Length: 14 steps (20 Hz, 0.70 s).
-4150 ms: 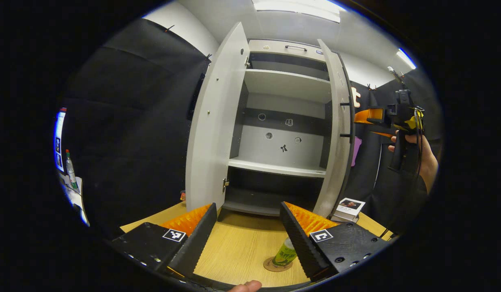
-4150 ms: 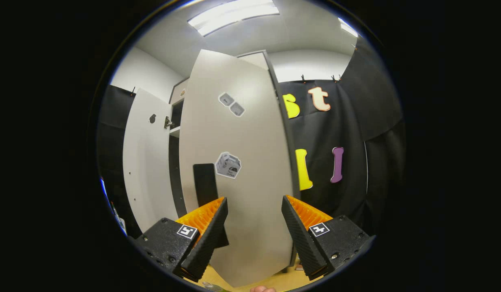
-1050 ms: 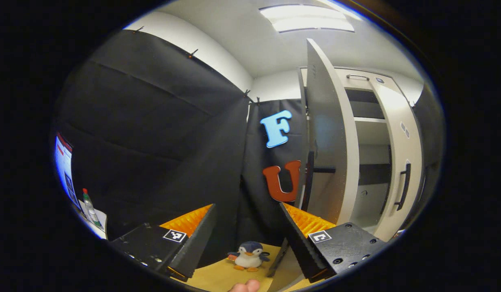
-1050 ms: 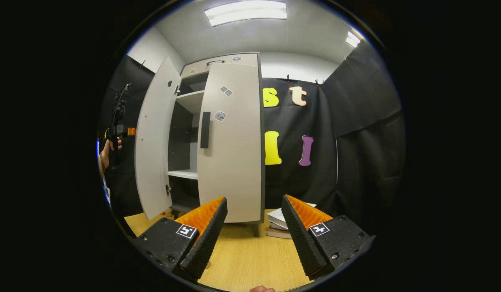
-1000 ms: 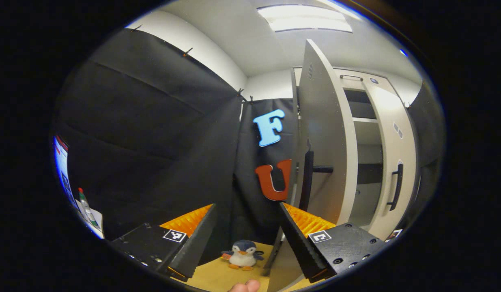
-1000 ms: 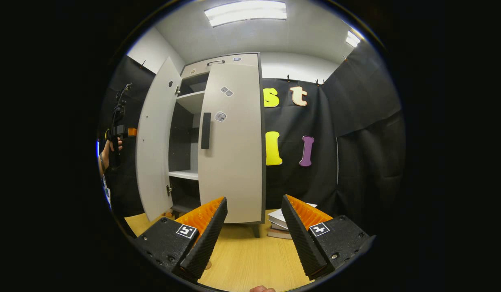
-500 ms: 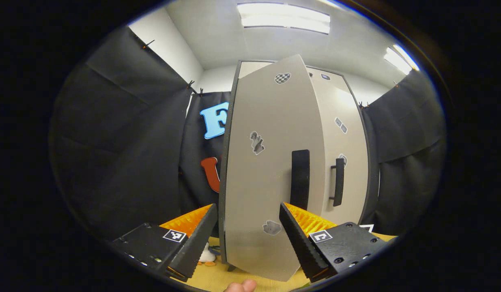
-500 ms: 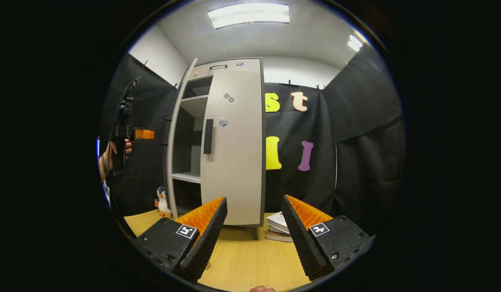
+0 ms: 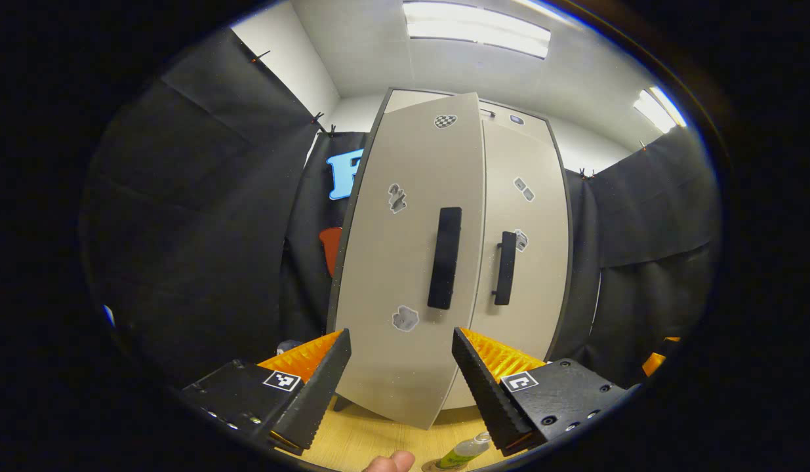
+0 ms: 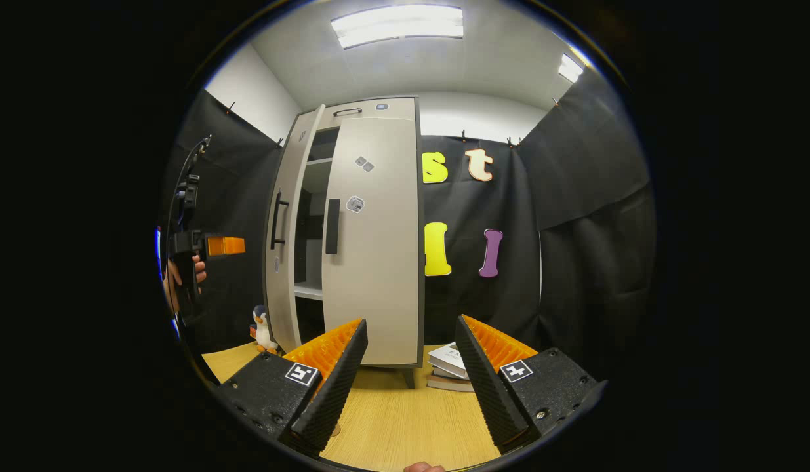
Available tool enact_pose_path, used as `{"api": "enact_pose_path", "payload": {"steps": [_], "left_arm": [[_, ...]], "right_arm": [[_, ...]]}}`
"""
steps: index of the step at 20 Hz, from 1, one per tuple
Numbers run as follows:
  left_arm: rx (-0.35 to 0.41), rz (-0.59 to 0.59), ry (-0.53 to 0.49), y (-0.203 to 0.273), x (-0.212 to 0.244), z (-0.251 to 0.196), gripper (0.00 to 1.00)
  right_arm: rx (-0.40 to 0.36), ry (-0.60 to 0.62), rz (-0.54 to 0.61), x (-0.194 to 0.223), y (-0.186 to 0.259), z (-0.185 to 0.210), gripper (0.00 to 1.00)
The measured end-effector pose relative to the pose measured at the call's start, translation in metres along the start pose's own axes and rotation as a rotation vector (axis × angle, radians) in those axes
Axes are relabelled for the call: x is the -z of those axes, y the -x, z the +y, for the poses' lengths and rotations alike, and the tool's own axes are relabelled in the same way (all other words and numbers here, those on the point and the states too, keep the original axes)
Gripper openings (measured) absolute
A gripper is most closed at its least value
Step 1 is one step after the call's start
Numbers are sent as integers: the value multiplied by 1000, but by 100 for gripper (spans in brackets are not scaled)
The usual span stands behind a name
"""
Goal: Grasp the bottle in the cabinet with the left hand and place it on the coaster, then close the right door with the right hand and the left door with the left hand.
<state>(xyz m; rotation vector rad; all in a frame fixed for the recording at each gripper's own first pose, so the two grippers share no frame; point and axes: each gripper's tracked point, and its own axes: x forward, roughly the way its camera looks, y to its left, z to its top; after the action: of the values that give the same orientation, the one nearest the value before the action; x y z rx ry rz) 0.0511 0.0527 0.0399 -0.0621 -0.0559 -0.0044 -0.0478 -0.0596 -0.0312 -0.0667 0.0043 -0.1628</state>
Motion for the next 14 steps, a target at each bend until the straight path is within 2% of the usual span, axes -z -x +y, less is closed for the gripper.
{"api": "enact_pose_path", "payload": {"steps": [2, 3, 4, 5, 11, 12, 13, 14], "left_arm": [[-12, 7, -18, 14, 14, -6, 95], [-13, 13, -23, 20, 21, -11, 100], [-10, 20, -24, 25, 29, -17, 95], [-9, 30, -25, 29, 38, -23, 95], [-1, 45, -80, 57, 59, -44, 95], [-3, 46, -90, 61, 61, -44, 99], [-1, 41, -95, 63, 61, -45, 95], [7, 40, -96, 63, 61, -48, 99]], "right_arm": [[-12, -12, 25, 8, 1, 2, 83], [-20, -17, 40, 11, 1, 3, 83], [-27, -17, 54, 14, 2, 3, 83], [-33, -12, 63, 17, 0, 4, 83], [-65, -23, 79, 19, -4, 19, 83], [-66, -23, 78, 20, -4, 22, 83], [-67, -20, 79, 21, -4, 24, 83], [-76, -18, 84, 23, -4, 28, 83]]}}
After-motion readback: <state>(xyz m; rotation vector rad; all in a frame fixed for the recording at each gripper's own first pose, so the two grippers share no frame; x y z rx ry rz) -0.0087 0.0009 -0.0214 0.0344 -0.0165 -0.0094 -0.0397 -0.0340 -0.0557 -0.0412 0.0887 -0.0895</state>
